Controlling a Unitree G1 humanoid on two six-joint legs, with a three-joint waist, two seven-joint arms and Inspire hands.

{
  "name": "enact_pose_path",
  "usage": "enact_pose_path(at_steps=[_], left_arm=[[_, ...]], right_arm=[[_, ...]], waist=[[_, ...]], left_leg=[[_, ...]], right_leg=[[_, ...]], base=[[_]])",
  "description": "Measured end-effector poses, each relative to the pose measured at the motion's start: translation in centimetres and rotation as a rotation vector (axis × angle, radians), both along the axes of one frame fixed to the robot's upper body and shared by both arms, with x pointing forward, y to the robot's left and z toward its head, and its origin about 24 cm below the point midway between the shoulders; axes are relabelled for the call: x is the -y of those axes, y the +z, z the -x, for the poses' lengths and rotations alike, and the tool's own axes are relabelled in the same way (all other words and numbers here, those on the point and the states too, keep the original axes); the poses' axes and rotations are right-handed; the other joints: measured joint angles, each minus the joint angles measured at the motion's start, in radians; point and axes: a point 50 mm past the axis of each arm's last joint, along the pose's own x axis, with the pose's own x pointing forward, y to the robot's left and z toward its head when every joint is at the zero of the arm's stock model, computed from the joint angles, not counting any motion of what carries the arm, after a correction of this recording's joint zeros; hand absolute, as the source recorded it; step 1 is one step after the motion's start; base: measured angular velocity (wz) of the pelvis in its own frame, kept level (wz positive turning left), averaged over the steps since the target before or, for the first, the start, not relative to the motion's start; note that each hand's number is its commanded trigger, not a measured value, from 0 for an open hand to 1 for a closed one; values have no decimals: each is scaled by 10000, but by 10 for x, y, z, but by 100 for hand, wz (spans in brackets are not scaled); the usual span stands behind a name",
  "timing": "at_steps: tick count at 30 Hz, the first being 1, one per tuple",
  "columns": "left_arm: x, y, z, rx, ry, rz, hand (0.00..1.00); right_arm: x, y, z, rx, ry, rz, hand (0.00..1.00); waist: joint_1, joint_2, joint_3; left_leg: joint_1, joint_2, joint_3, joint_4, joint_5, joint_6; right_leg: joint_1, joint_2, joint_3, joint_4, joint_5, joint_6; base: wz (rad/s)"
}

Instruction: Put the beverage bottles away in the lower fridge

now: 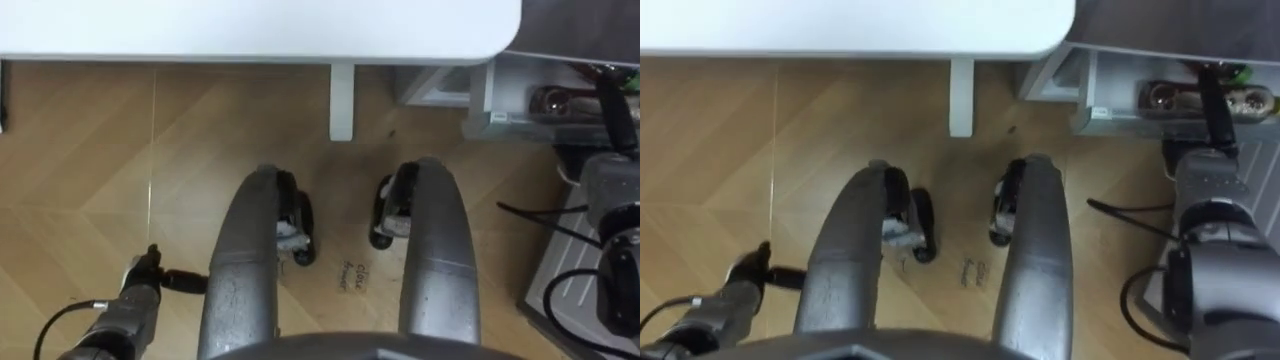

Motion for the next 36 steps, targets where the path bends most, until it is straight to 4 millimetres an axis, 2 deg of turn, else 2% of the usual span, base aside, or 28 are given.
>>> enact_pose_path(at_steps=[2, 7, 11, 16, 19, 22, 24, 26, 32, 35, 36], left_arm=[[1, 1, -2, 161, -59, 53, 0], [-7, 5, 0, 303, -113, -111, 0], [-16, 5, 11, 204, 79, -300, 0], [-18, 3, 22, 95, 180, -281, 0], [-18, 4, 25, 216, 219, -249, 0], [-24, 6, 29, 221, 269, -367, 0], [-29, 5, 38, 26, 375, -473, 0], [-30, 4, 45, -182, 396, -531, 0], [-34, 4, 56, -290, 529, -578, 0], [-34, 3, 67, -460, 503, -569, 0], [-34, 2, 72, -558, 542, -566, 0]], right_arm=[[0, 2, -1, 123, -12, -24, 0], [-1, 6, -5, 200, 122, 122, 0], [0, 8, -6, 220, 160, 177, 0], [-1, 11, -9, 217, 325, 317, 0], [1, 23, -19, 548, 392, 451, 0], [-3, 45, -38, 1209, 662, 584, 0], [-6, 44, -39, 1200, 746, 517, 0], [-9, 48, -43, 1239, 1031, 747, 0], [-19, 56, -50, 539, 1389, 998, 0], [-31, 61, -56, 134, 1846, 1236, 0], [-36, 64, -58, -88, 2039, 1344, 0]], waist=[[19, -12, 6], [20, -11, 5], [20, -34, 13], [51, -58, 24], [81, -97, 48], [93, -153, 81], [96, -158, 84], [85, -158, 83], [41, -170, 86], [-13, -173, 88], [-20, -172, 87]], left_leg=[[-47, 104, 68, 75, -29, 52], [-35, 130, 163, 89, -64, 80], [21, 128, 283, -19, -63, 77], [29, 184, 320, -67, -72, 72], [47, 192, 335, -112, -69, 67], [77, 238, 319, -210, -38, 6], [152, 283, 246, -250, -20, -41], [201, 310, 238, -292, -40, -94], [423, 325, 223, -378, -12, -209], [549, 468, 192, -431, 10, -303], [606, 501, 162, -482, 34, -350]], right_leg=[[-88, 37, 12, 41, 20, 27], [-150, 62, 124, 76, 33, 61], [-204, 11, 197, 45, 40, 60], [-210, -14, 189, -55, 105, -25], [-211, -18, 195, -75, 104, -25], [-186, -13, 112, -144, 120, -62], [-86, 38, 34, -195, 127, -233], [-38, 122, 18, -278, 156, -287], [165, 167, 26, -311, 155, -336], [316, 280, -47, -441, 167, -332], [387, 351, -83, -528, 195, -387]], base=[[-10], [-6], [-2], [-6], [0], [0], [-3], [-11], [-2], [-9], [-12]])
